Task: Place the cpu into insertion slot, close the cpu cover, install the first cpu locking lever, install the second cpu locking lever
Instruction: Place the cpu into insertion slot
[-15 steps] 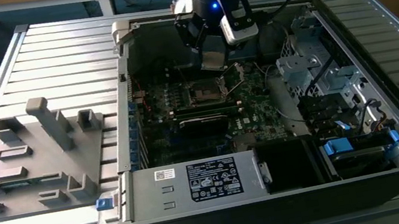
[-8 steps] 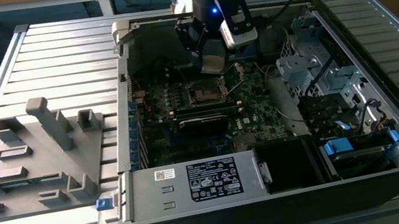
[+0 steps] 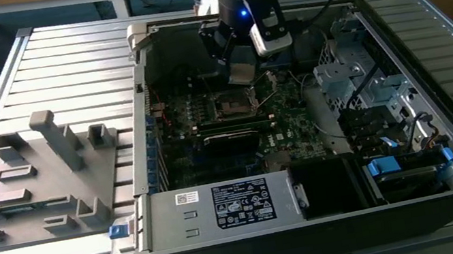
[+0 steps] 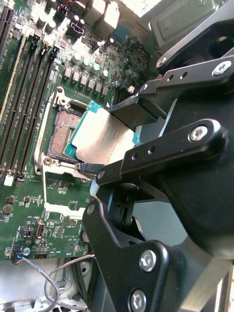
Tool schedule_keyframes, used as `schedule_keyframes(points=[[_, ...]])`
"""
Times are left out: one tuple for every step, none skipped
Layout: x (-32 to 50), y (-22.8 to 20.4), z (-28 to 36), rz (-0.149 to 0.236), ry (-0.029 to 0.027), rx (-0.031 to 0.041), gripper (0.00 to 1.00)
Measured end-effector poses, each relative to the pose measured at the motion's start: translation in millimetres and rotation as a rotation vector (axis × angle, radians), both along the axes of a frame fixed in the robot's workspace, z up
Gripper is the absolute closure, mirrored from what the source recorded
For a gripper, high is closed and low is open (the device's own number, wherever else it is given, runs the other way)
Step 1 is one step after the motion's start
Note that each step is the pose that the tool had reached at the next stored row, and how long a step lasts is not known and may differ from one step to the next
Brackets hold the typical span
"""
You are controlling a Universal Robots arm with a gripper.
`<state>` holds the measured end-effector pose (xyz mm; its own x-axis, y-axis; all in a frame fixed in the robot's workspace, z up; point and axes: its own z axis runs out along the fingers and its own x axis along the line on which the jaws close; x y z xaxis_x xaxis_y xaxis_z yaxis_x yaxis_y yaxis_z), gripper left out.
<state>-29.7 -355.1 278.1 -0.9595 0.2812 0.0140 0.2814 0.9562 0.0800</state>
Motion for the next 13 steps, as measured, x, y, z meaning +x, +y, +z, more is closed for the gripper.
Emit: schedule_keyframes(points=[[0.0, 0.0, -0.5, -0.016, 0.0001, 0.0000, 0.46], [-0.1, 0.0, -1.0, -0.034, 0.0002, -0.0002, 0.46], [0.0, 0.0, -1.5, -0.052, 0.0002, -0.0002, 0.46], [0.0, 0.0, -2.1, -0.070, 0.0002, -0.0002, 0.46], [0.0, 0.0, -2.7, -0.088, 0.0002, -0.0003, 0.46], [0.0, 0.0, -3.3, -0.106, 0.0002, -0.0003, 0.46], [0.0, 0.0, -3.9, -0.125, 0.0002, -0.0002, 0.46], [0.0, 0.0, -4.5, -0.143, 0.0002, -0.0002, 0.46], [0.0, 0.0, -5.1, -0.161, 0.0003, -0.0002, 0.46], [0.0, 0.0, -5.7, -0.180, 0.0002, -0.0002, 0.46], [0.0, 0.0, -6.2, -0.198, 0.0003, -0.0002, 0.46], [0.0, 0.0, -6.8, -0.216, 0.0003, -0.0002, 0.46], [0.0, 0.0, -7.4, -0.234, 0.0002, -0.0002, 0.46]])
